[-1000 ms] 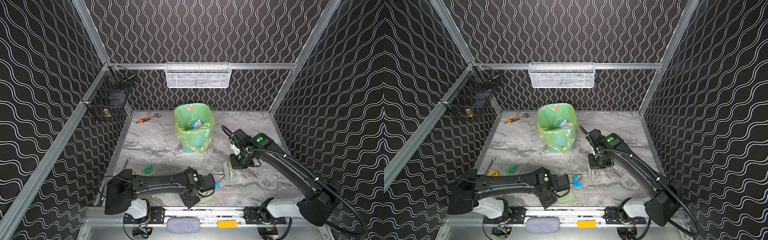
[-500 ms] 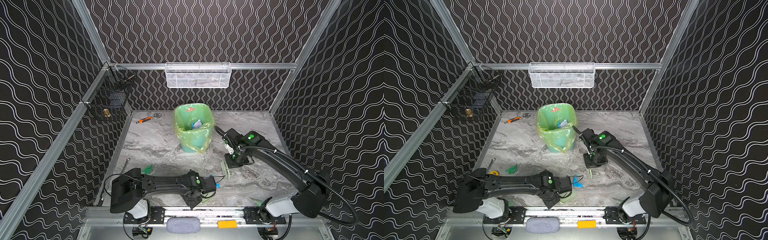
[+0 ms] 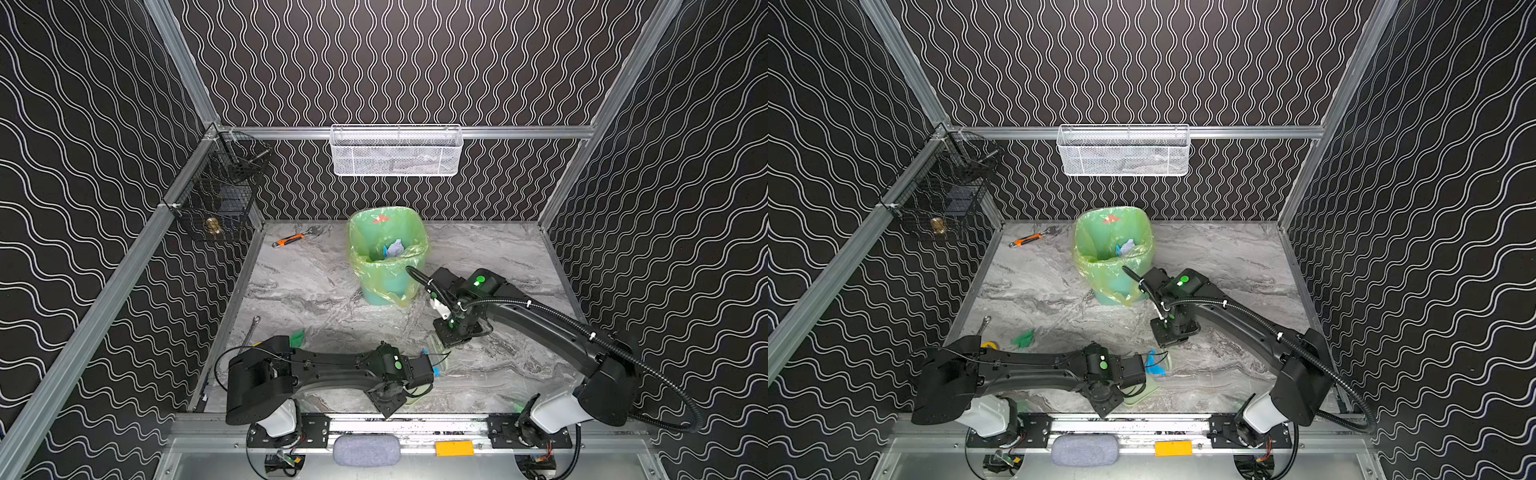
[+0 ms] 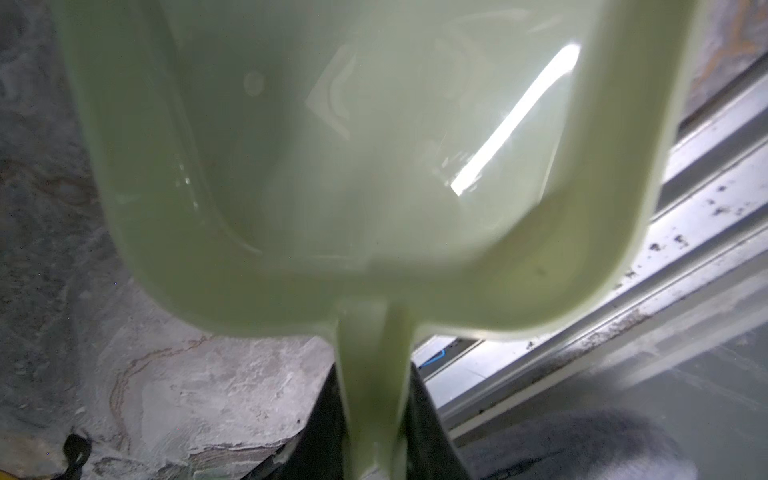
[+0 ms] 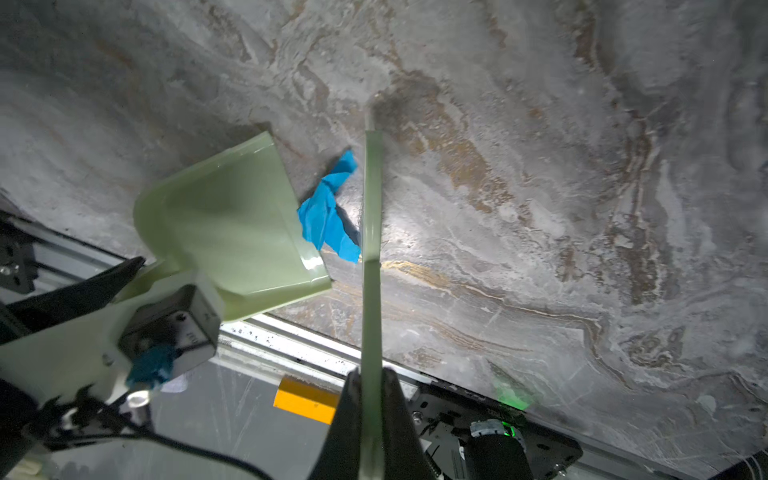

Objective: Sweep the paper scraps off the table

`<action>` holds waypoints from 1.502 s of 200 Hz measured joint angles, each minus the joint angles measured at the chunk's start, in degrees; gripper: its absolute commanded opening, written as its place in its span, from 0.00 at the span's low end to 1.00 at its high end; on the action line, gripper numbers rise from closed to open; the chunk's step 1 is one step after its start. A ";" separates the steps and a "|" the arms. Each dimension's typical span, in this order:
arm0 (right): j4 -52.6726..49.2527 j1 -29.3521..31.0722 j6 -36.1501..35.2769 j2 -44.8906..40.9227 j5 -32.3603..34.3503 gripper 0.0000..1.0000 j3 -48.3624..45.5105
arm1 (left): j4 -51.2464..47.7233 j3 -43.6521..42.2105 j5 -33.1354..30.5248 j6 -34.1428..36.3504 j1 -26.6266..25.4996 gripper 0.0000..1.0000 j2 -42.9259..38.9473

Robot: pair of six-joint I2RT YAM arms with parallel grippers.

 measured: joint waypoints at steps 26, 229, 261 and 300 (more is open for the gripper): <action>1.68 3.39 2.19 -0.61 -3.82 0.00 0.09 | 0.46 -0.28 0.00 -0.17 0.00 0.10 0.00; -1.73 -20.46 0.57 -19.78 -7.45 0.00 -3.17 | -5.84 10.19 -10.43 -2.93 -1.97 0.10 -14.49; 0.20 -26.43 -0.48 -22.01 -11.21 0.00 -6.43 | -13.46 19.58 -13.20 -4.35 -1.99 0.10 -15.50; 1.53 -31.19 -2.71 -22.43 -15.06 0.00 -7.21 | -23.67 32.22 -15.82 -4.68 -0.81 0.11 -14.01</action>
